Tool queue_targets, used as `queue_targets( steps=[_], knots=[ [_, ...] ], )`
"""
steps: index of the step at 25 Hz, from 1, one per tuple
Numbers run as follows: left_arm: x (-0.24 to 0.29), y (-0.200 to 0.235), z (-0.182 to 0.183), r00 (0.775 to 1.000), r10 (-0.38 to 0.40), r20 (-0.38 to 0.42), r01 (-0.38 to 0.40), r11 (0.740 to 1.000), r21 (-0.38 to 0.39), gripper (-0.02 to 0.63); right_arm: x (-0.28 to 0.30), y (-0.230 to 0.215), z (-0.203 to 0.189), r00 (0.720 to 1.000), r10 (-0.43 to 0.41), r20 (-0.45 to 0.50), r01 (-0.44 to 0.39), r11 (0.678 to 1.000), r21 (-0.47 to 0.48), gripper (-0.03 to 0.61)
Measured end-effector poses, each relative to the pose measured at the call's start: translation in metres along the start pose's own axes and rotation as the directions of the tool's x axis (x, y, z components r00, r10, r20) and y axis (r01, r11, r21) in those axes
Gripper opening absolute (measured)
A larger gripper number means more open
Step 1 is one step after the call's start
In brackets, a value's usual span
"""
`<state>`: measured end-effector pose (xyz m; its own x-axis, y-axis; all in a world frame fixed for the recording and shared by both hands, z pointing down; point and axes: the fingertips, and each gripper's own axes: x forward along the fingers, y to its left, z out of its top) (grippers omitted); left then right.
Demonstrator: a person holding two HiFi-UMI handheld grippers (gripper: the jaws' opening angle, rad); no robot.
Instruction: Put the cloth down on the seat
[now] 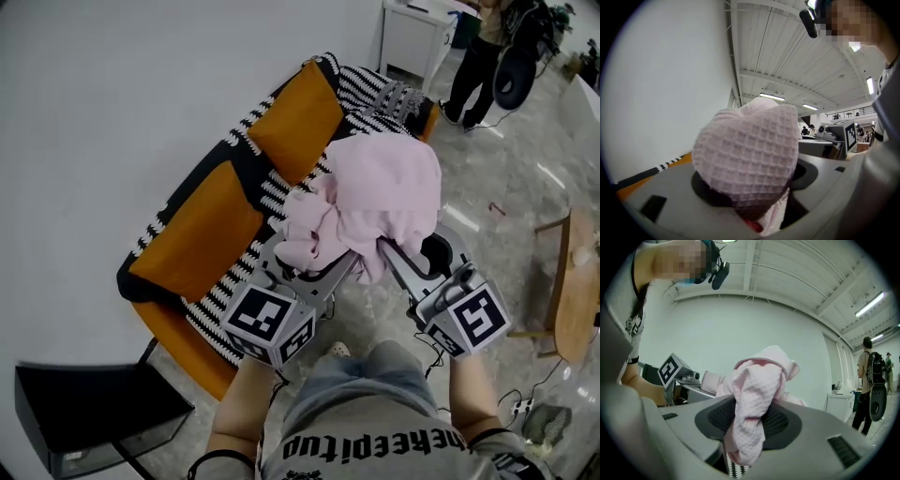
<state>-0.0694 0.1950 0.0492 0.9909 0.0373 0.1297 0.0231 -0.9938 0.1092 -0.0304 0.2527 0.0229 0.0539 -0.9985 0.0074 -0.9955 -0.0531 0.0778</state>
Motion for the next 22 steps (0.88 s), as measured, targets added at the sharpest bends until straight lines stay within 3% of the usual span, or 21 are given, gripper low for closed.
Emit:
queue_targets(
  steps=[9, 15, 22],
  knots=[
    [0.006, 0.019, -0.002, 1.0, 0.024, 0.011, -0.024, 0.999, -0.022, 0.319, 0.021, -0.007, -0.003, 0.999, 0.031, -0.01, -0.031, 0.999, -0.016, 0.175],
    [0.025, 0.067, 0.014, 0.993, 0.114, 0.005, -0.114, 0.993, -0.042, 0.319, 0.075, -0.031, 0.003, 0.993, 0.121, -0.01, -0.122, 0.993, -0.004, 0.175],
    [0.042, 0.087, 0.001, 0.976, 0.216, 0.023, -0.215, 0.976, -0.043, 0.319, 0.098, -0.049, -0.015, 0.976, 0.219, 0.012, -0.219, 0.975, -0.025, 0.175]
  ],
)
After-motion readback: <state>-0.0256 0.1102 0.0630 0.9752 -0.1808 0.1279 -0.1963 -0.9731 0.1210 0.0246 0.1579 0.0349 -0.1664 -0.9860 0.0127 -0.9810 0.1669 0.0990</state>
